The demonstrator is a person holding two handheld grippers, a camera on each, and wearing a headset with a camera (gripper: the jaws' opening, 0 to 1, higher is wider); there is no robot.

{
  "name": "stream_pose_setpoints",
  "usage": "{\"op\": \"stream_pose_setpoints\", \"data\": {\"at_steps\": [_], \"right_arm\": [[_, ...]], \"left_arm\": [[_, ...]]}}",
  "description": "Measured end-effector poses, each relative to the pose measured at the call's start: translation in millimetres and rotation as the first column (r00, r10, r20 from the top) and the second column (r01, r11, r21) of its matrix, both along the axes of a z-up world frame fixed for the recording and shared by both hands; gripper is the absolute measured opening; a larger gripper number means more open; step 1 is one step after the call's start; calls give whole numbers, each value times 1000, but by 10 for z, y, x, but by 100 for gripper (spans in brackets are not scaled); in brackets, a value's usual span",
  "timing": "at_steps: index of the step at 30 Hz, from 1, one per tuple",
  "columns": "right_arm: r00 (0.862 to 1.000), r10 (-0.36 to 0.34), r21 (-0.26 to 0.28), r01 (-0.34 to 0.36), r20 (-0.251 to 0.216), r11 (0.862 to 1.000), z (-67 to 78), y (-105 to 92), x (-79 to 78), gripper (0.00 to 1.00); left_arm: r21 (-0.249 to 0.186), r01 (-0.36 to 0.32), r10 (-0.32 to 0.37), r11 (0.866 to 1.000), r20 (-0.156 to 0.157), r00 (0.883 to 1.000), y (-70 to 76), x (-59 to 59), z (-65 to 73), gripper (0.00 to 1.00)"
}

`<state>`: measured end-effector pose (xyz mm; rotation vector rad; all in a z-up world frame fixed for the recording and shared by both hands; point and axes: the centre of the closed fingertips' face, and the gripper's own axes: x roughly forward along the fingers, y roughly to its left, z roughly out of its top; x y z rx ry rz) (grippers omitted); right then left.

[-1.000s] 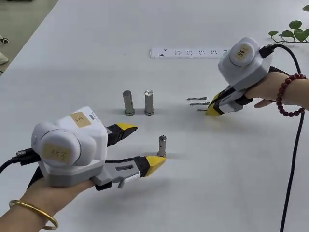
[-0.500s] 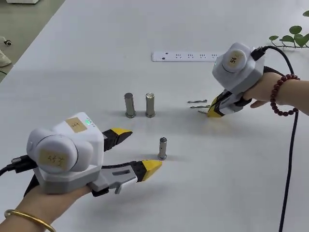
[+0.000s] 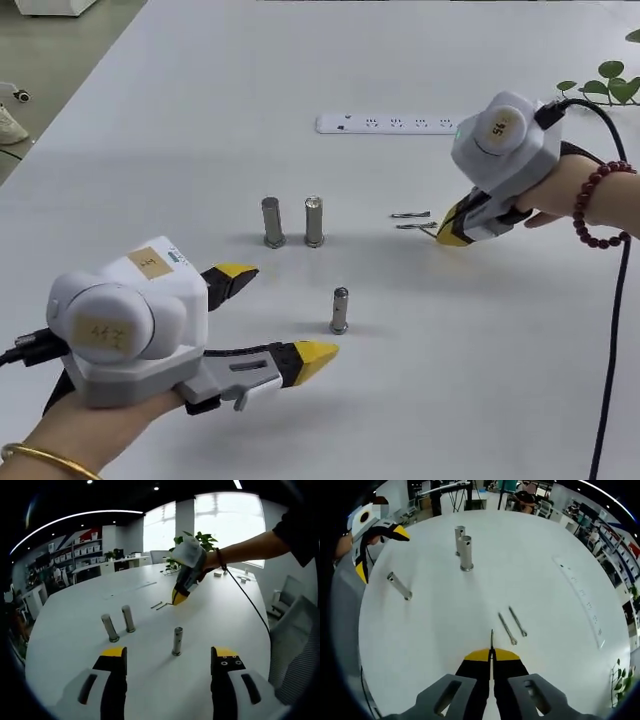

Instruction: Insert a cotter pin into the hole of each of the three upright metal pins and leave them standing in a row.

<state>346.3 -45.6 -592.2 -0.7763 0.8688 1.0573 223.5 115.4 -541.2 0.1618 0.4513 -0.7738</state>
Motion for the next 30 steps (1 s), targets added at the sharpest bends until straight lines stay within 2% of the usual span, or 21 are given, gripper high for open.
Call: {"op": "stream_pose_setpoints", "data": {"at_steps": [5,8,12,14,17,21,24,27,30], "right_arm": [[999,35,26,-35,32,999,139,54,-103,0],[996,75,36,-77,57,996,174,105,-116,0],[988,127,31,-130,92,991,286,182,-279,0],[986,138,35,-142,94,989,278,188,-239,0],[978,172,44,-178,115,983,364,278,-378,0],[964,226,62,-236,137,970,489,456,-655,0],[959,245,77,-258,143,963,513,532,-695,0],[949,272,83,-288,161,954,583,641,-825,0],[939,301,89,-318,166,944,618,724,-942,0]], "left_arm": [[19,-9,9,1000,0,1000,51,-16,25,61],[7,-10,10,1000,4,1000,45,-31,72,60],[-5,-7,7,1000,5,1000,20,-50,116,60],[-8,-5,5,1000,5,1000,11,-57,127,59],[-21,4,-4,1000,8,1000,-24,-84,160,55],[-27,6,-5,1000,14,1000,-67,-122,187,48],[-13,21,-21,1000,4,1000,-100,-156,170,46],[-25,28,-28,999,-11,1000,-129,-176,171,41],[-22,25,-26,999,-2,1000,-147,-173,195,34]]}}
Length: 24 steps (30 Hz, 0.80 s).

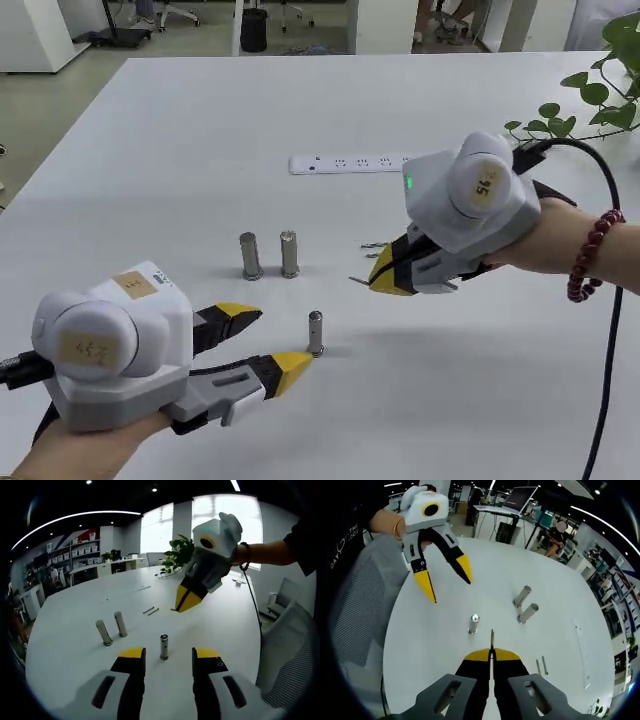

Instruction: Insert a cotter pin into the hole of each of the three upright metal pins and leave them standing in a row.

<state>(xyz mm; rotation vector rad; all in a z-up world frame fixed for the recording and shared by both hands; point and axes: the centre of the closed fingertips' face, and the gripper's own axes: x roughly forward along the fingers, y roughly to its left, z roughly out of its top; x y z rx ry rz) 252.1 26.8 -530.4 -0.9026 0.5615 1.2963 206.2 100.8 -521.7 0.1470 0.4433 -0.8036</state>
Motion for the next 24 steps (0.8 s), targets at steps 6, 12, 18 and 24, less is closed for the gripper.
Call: {"op": "stream_pose_setpoints", "data": {"at_steps": [6,12,18,24], "right_arm": [[998,57,13,-57,2,998,33,143,-220,0],[996,93,26,-93,-6,995,42,248,-371,0],[988,154,30,-154,1,988,75,338,-511,0],[981,196,29,-196,12,980,109,406,-617,0]], "left_arm": [[-10,10,-10,1000,-23,1000,-51,-26,18,29],[-97,-3,-5,995,-84,996,-110,-75,71,24],[-186,-24,-7,982,-164,986,-153,-111,113,17],[-232,-33,-15,972,-202,979,-180,-135,137,14]]}}
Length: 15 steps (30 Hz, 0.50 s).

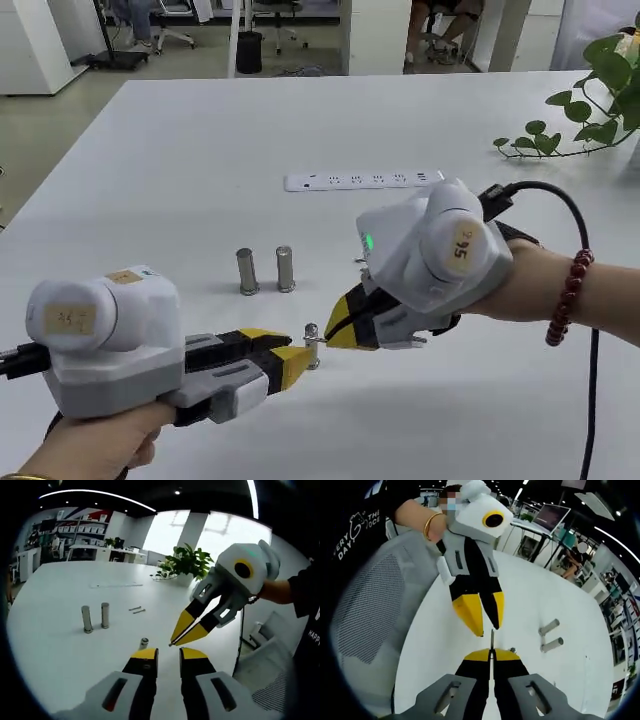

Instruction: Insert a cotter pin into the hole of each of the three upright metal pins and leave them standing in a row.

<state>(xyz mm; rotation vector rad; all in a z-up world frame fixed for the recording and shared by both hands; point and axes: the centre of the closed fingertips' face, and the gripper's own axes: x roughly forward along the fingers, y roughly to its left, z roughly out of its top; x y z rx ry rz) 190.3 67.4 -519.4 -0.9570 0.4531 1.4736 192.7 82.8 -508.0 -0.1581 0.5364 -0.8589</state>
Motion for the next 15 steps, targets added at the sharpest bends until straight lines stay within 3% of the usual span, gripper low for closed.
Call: {"op": "stream_pose_setpoints", "data": {"at_steps": [15], "right_arm": [[999,44,-4,-44,20,999,20,86,-98,0]], "left_arm": [[-50,0,-2,999,-40,999,-46,-53,2,0]]}}
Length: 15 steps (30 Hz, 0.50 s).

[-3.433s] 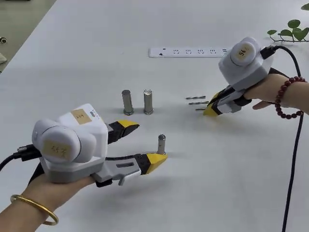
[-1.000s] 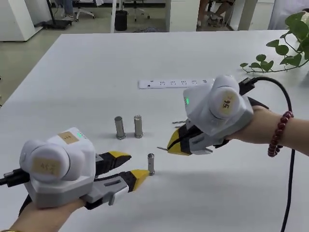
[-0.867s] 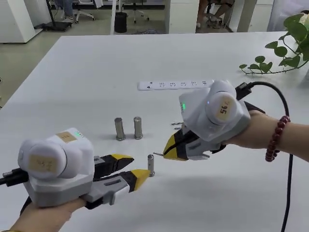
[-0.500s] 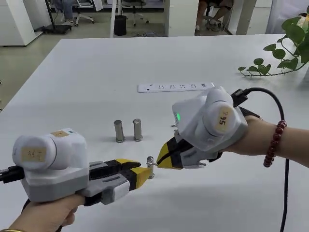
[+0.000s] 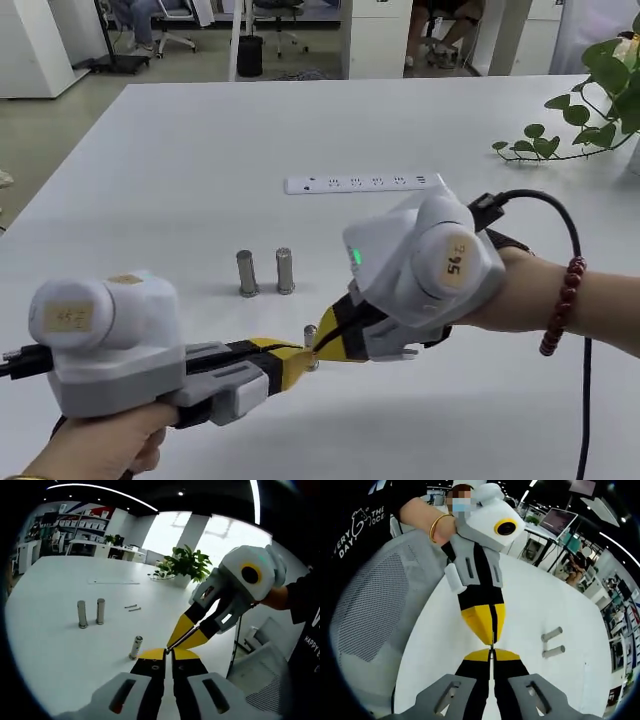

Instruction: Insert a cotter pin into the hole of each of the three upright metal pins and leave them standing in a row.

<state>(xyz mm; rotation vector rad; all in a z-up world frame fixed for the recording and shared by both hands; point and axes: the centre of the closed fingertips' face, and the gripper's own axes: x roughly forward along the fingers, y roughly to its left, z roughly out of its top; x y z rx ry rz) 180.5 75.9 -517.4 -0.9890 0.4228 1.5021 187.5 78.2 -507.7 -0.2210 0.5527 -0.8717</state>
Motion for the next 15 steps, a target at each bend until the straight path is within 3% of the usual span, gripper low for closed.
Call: {"op": "stream_pose_setpoints", "data": {"at_steps": [13,15], "right_arm": [[1000,-3,5,3,-11,1000,-17,14,-48,0],[1000,-8,16,9,-19,1000,-10,13,-59,0]], "left_arm": [[-33,7,-9,999,-48,999,-3,-52,-15,0],[-34,17,-18,999,-44,999,-6,-66,-7,0]]}}
